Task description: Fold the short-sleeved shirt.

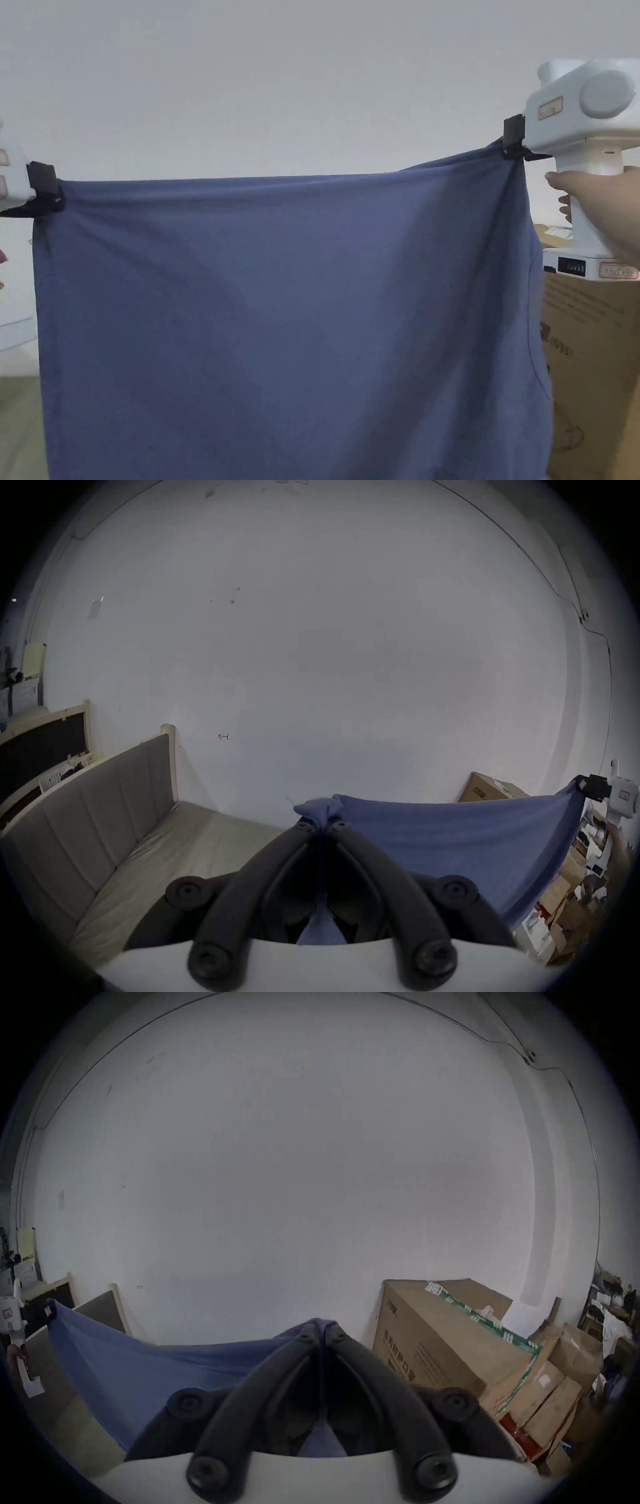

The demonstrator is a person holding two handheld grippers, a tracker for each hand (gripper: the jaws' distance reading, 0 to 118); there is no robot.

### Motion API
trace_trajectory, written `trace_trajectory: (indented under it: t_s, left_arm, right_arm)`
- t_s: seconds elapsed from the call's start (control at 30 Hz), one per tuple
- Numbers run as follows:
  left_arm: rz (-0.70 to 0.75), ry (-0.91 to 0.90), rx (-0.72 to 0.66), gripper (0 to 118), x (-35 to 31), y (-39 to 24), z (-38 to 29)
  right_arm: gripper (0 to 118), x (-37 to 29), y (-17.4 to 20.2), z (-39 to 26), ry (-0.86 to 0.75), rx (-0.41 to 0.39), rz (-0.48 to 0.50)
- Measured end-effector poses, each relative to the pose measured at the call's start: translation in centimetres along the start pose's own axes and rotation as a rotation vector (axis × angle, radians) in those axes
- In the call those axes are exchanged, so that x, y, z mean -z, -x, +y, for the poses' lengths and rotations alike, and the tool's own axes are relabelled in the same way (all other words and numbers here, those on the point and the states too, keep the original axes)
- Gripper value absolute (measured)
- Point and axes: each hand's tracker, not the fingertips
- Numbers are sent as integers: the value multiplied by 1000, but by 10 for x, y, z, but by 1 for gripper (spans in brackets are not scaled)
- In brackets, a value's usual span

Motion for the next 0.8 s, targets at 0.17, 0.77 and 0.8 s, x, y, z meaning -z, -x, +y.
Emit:
trace_trajectory:
  t_s: [0.17,0.77,0.8]
  left_arm:
    - [21,-20,63,2,42,-4,0]
    - [39,835,33,2,-23,72,-457]
    - [42,844,7,2,-37,87,-468]
  right_arm:
    - [0,45,0,-11,-12,-4,-18]
    - [0,-38,-28,-564,893,162,67]
    - [0,-62,-31,-576,909,162,79]
